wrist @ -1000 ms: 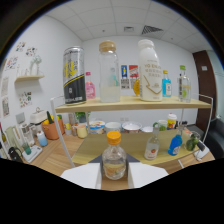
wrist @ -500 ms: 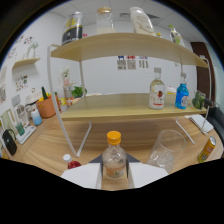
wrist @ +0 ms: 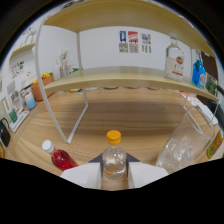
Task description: Make me a cup of Vodka Sunrise.
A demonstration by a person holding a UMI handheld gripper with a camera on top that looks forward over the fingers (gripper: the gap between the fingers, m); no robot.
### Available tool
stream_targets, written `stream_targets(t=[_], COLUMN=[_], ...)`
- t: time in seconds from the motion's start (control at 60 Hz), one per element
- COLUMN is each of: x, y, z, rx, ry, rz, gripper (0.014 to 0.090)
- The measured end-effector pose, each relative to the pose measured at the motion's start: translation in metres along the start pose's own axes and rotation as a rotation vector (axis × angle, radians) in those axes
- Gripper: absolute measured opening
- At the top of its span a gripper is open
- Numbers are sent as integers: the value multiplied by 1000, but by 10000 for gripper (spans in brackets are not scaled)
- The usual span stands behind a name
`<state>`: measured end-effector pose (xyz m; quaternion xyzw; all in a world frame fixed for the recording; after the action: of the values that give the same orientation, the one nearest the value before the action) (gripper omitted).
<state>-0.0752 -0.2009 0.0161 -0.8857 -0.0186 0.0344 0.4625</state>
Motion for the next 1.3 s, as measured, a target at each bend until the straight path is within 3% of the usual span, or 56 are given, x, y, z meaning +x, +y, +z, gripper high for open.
stream_targets(t=[0.333, 0.417, 0.483, 0.567, 0.767, 1.0, 1.3], x=[-5, -4, -6, -2, 29, 95, 160], y=[10, 19, 9, -12, -39, -39, -230], z=[-8, -12, -26, -56, -137, -193, -222], rx=[-3, -47, -18, 36, 131, 124, 381], ry=[-27, -39, -62, -69, -58, 29, 71], rz=[-41, -38, -28, -13, 7, 17, 53], gripper=[375, 571, 765, 848, 860, 864, 858])
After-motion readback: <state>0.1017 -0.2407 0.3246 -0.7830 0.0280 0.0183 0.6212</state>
